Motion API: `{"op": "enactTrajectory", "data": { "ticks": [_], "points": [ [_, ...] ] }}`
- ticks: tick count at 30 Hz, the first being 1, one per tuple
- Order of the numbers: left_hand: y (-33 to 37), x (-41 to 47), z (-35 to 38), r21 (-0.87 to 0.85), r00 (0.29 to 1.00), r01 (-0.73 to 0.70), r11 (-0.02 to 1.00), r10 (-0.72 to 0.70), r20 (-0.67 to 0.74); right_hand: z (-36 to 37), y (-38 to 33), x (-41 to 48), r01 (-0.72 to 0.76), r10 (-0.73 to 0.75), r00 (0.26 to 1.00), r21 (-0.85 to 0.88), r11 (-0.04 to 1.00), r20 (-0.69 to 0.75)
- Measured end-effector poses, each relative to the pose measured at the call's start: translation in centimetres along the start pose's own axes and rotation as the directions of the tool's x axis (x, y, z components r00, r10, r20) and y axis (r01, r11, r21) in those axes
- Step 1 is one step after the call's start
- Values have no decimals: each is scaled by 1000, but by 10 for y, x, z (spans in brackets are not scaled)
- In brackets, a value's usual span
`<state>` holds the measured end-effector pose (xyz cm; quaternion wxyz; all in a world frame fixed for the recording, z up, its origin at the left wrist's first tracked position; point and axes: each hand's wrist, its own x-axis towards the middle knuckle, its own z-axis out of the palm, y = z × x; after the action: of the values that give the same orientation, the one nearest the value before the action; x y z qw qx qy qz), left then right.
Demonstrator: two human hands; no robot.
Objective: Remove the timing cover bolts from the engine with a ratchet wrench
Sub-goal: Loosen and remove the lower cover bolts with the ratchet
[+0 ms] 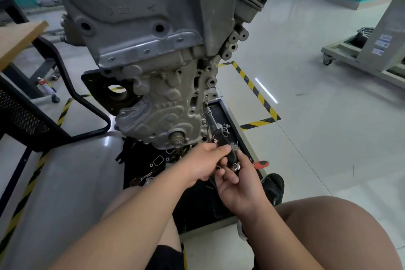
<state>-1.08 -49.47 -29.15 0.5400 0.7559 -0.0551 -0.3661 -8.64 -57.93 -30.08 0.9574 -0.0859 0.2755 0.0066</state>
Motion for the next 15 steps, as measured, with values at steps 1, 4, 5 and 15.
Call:
{"op": "enactTrajectory", "data": {
  "ticks": [1, 4, 5, 15],
  "points": [
    [-2, 1, 2, -19, 999, -12, 1000, 12, -31, -1, 2, 1, -18, 18, 1000, 17, 1000, 6],
    [-6, 3, 4, -81, 995, -38, 996, 31, -94, -4, 8, 0, -7, 5, 1000, -110, 994, -22],
    [-7, 5, 4, -70, 992, -53, 996, 45, -118, -6, 9, 0, 17, -25, 999, -196, 981, -41],
    [-10, 7, 12, -67, 942, -189, 980, 161, -295, -20, 5, -15, 294, -485, 798, -934, -203, 357]
  ]
}}
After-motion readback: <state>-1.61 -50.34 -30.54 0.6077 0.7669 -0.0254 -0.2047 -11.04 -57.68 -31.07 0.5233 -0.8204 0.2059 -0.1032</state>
